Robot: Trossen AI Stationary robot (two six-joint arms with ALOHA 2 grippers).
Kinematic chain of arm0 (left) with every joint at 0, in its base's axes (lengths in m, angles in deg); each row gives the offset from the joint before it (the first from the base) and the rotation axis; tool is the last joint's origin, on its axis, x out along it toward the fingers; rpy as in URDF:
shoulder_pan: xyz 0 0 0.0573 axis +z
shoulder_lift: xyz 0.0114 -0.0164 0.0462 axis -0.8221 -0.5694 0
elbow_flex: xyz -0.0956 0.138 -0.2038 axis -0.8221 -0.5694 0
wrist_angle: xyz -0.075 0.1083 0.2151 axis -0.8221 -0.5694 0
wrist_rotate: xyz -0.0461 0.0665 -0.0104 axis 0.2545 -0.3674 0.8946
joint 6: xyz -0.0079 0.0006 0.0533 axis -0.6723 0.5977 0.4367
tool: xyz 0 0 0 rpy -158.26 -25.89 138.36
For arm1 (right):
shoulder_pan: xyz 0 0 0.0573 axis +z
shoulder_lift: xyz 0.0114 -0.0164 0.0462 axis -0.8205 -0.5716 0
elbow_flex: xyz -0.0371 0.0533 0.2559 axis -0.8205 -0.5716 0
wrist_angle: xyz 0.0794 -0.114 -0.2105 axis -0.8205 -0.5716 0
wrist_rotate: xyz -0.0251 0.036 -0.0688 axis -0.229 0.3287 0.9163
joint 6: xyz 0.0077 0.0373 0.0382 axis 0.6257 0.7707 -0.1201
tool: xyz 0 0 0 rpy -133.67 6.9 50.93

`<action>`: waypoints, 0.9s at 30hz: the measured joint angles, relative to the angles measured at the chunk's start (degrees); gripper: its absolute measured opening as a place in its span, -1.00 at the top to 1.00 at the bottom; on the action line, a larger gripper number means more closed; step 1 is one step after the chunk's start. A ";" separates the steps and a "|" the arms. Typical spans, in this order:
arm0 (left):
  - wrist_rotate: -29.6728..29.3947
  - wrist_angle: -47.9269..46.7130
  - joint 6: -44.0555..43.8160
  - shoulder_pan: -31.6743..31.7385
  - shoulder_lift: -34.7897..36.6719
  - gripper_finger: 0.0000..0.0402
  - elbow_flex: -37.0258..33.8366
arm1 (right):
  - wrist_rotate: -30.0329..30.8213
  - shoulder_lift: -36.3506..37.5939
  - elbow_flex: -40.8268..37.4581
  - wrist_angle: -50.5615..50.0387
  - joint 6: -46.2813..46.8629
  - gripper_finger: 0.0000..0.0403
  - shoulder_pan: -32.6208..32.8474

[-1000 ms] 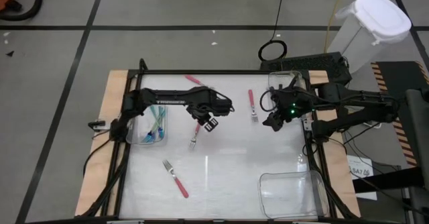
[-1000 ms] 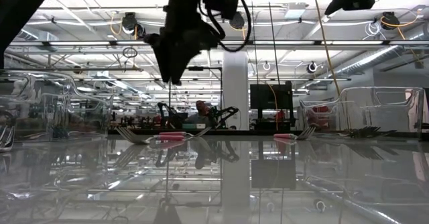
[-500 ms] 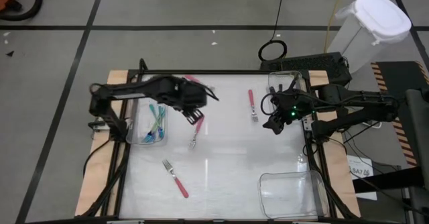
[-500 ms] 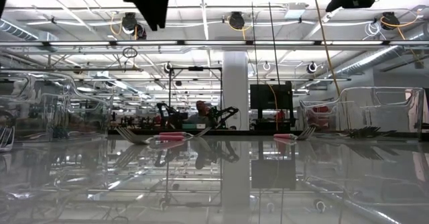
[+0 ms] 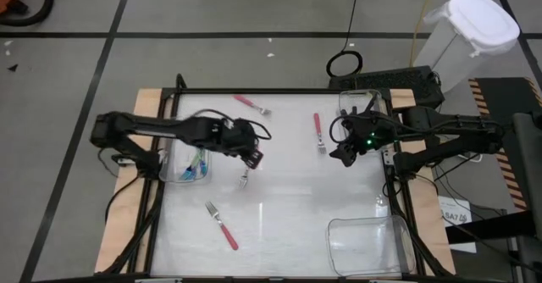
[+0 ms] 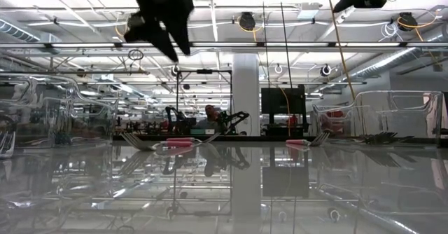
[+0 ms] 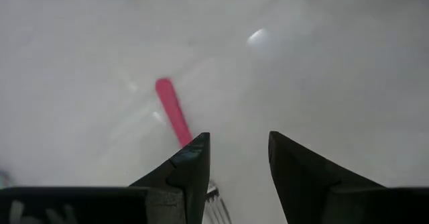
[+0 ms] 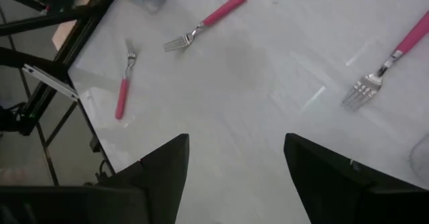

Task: Sort silverware by color (type)
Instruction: Put the pink fork into the bottom right transparent bin

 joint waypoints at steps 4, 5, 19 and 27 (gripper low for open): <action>2.89 -3.11 -7.62 0.94 -7.30 0.24 -0.93 | 0.11 0.00 0.00 1.00 0.29 -0.20 0.01; 3.83 -2.60 -8.21 1.08 -8.82 0.24 -0.86 | 0.11 -0.04 0.00 0.98 0.49 -0.20 0.02; 6.78 3.17 -11.08 2.36 -20.72 0.24 -0.73 | -0.03 -0.11 0.00 0.99 2.10 -0.20 0.01; 6.18 1.76 -12.72 3.81 -21.90 0.24 -0.74 | -0.04 -0.11 0.00 0.96 1.84 -0.20 0.00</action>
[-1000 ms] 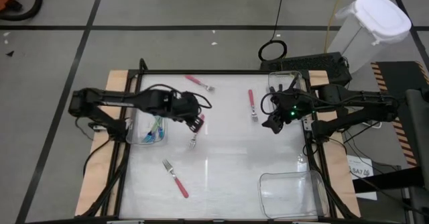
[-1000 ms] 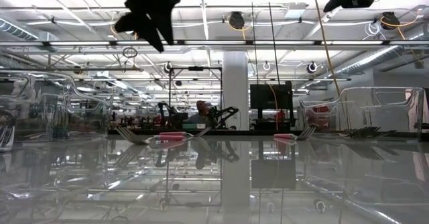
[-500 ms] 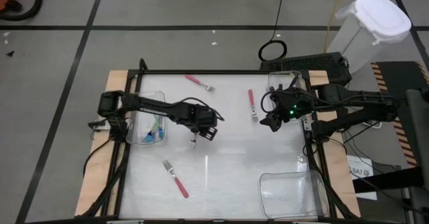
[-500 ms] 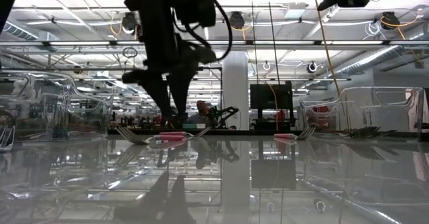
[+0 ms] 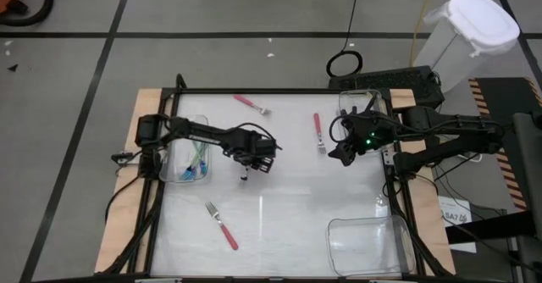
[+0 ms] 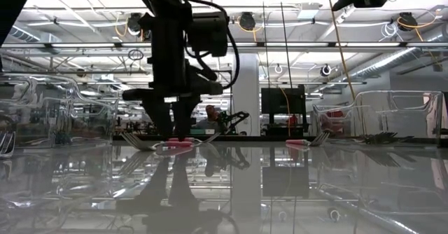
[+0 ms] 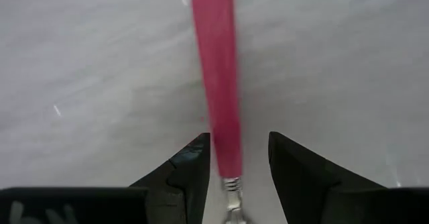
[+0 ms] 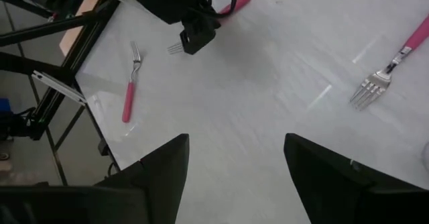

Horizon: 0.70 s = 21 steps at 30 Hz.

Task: Sort silverware by color (type)
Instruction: Put the pink fork into the bottom right transparent bin

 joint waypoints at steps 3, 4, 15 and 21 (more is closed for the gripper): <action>-0.08 0.05 -0.23 0.01 0.13 0.24 0.13 | 0.09 0.00 0.00 0.00 -0.09 -0.20 0.01; -0.08 -0.64 -0.60 0.00 0.13 0.24 0.12 | 0.10 0.00 0.00 0.00 -0.09 -0.20 0.00; 2.93 2.40 -3.45 -0.26 -4.65 0.24 0.32 | 3.07 -0.04 0.00 0.03 0.28 -0.20 -0.02; 2.35 2.56 -0.30 -0.74 -4.83 0.44 0.31 | 3.28 -0.04 0.00 0.23 0.94 -0.20 -0.02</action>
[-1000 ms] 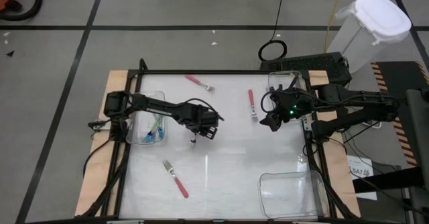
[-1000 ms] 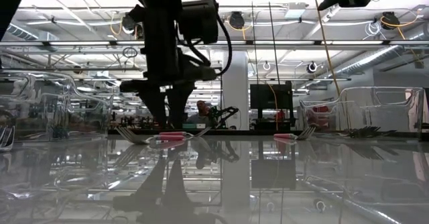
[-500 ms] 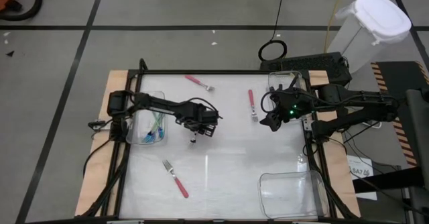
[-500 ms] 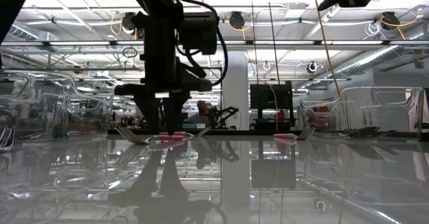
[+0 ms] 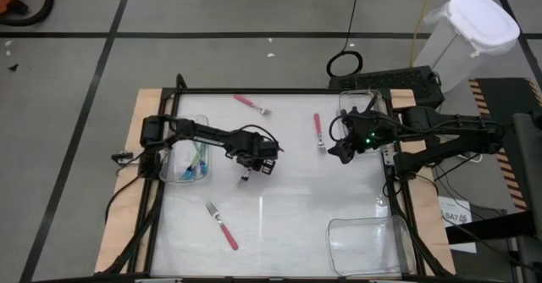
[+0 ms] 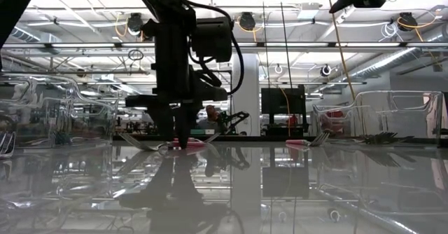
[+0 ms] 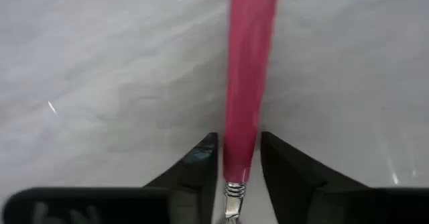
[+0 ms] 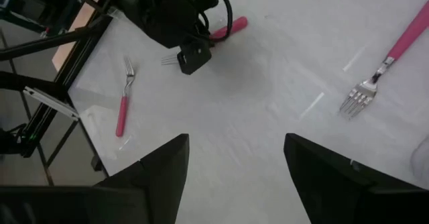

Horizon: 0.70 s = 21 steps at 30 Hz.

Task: Sort silverware by color (type)
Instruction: Put the pink fork into the bottom right transparent bin

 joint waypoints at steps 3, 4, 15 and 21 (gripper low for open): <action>0.08 0.08 3.19 -0.13 -0.04 0.61 0.00 | 1.24 0.00 0.00 0.01 0.02 -0.20 0.00; 0.08 0.08 4.15 -0.15 -0.04 0.66 0.00 | 1.51 0.00 0.00 0.05 0.25 -0.20 0.00; -0.84 -11.15 15.72 -1.17 -1.07 0.78 10.05 | 5.67 0.00 0.00 3.59 1.53 -0.20 0.00; -7.98 -19.32 26.01 -1.16 -0.66 0.78 23.67 | 10.02 0.00 0.00 5.83 1.38 -0.20 -0.09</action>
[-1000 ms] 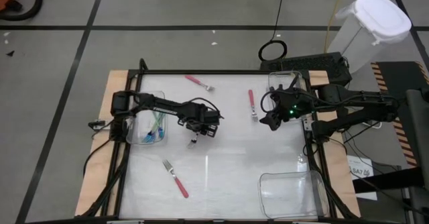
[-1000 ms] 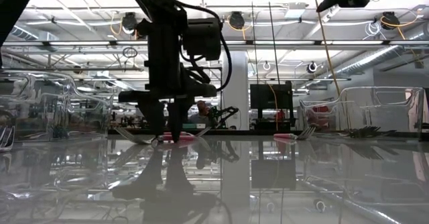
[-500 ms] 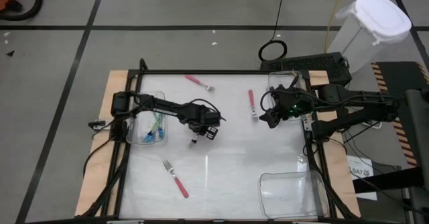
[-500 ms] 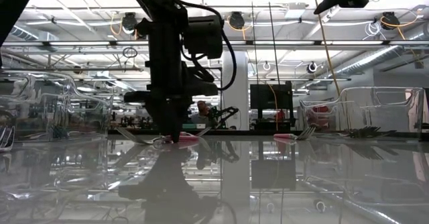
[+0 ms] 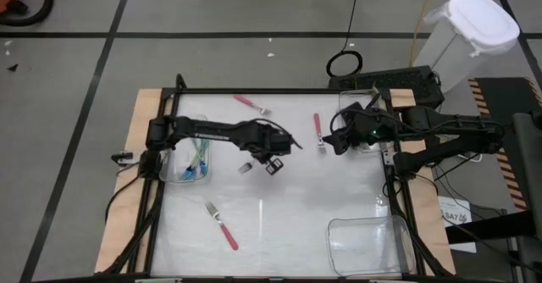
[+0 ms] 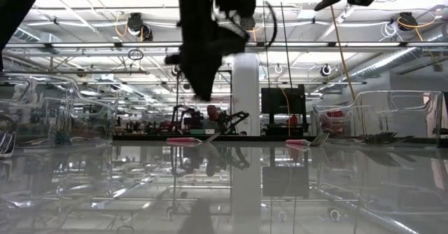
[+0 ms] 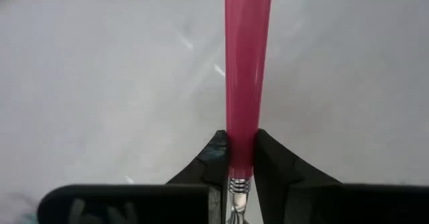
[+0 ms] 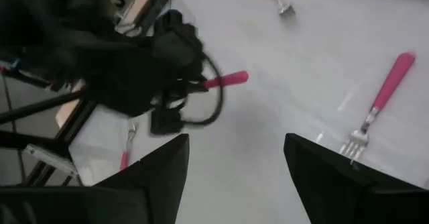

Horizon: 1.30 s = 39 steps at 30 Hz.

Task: Sort silverware by color (type)
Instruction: Put the pink fork into the bottom right transparent bin

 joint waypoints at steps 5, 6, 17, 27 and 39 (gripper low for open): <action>-5.09 -6.78 4.51 0.11 0.07 0.78 13.57 | 2.88 0.00 0.00 1.45 -0.07 -0.20 -0.41; -6.04 -7.41 5.34 0.12 0.07 0.78 16.40 | 3.30 0.00 0.00 1.69 -0.07 -0.20 -0.56; -13.93 -10.00 7.64 0.33 0.36 0.78 37.06 | 3.32 0.00 0.00 8.98 -4.15 -0.20 -2.95; -13.99 -10.50 8.10 -0.95 2.53 0.78 36.94 | 3.01 0.00 0.02 19.62 -11.16 -0.20 -3.04; -14.94 -1.30 13.05 -6.35 3.80 0.78 36.96 | 2.99 -0.56 0.04 33.52 -9.71 -0.20 -3.04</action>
